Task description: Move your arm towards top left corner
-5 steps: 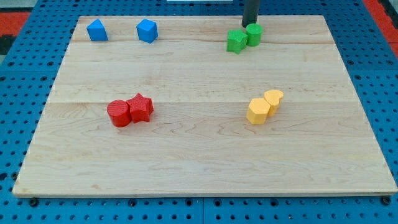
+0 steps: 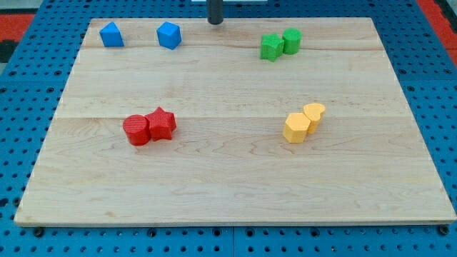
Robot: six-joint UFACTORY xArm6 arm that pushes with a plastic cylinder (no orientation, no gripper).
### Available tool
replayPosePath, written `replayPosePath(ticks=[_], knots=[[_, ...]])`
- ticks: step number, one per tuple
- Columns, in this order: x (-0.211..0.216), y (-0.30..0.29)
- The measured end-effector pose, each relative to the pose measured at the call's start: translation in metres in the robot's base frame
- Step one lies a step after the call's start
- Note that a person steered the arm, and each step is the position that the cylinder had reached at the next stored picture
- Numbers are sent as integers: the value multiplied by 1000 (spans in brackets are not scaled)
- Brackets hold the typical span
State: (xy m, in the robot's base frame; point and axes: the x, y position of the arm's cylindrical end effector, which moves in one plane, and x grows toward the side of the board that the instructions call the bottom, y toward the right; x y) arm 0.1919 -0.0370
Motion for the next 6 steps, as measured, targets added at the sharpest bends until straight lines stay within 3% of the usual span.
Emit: replayPosePath(ticks=[1, 4, 5, 6], knots=[[0, 0], [0, -167], [0, -266], [29, -250]])
